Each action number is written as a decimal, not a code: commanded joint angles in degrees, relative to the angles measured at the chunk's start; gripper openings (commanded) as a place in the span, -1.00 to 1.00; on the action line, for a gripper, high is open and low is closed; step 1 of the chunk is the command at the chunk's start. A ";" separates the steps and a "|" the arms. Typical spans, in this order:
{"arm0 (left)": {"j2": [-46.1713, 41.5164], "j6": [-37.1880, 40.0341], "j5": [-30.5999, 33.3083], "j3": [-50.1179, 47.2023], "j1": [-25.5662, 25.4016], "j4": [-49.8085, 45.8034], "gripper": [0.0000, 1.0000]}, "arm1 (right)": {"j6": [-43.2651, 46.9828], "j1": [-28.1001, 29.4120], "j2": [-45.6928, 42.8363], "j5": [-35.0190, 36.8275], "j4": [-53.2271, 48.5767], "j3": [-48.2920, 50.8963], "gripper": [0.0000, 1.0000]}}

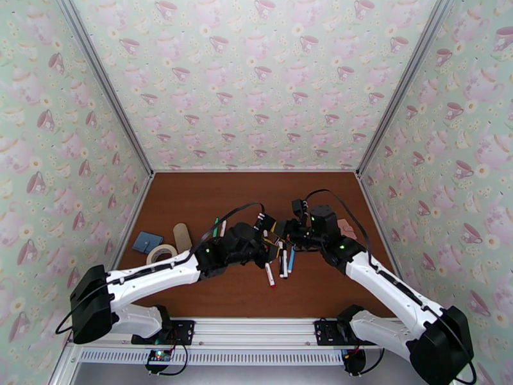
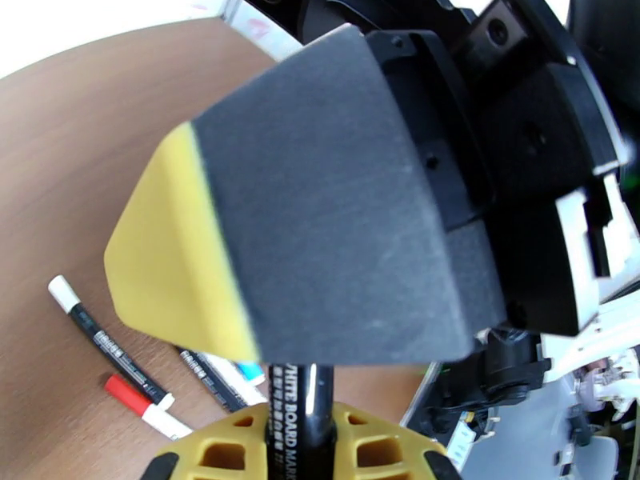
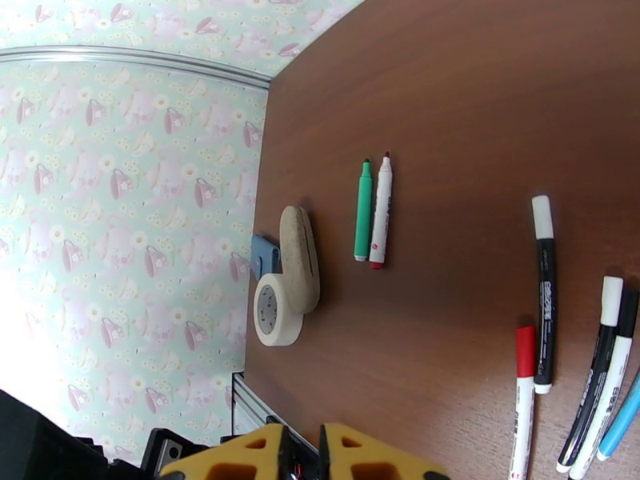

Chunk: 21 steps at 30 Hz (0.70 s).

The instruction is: Open the pen caps

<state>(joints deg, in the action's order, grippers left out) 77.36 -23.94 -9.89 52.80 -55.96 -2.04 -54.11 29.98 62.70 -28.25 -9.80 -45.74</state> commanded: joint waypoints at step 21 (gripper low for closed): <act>-6.42 0.06 4.61 -5.83 3.18 -10.01 -1.00 | 5.27 -3.36 1.77 2.20 -0.74 -9.07 -1.00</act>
<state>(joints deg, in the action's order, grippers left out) 70.91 -26.50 -17.37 47.03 -51.68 0.93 -48.80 28.27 64.31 -32.23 -9.54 -51.68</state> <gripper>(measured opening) 0.171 0.173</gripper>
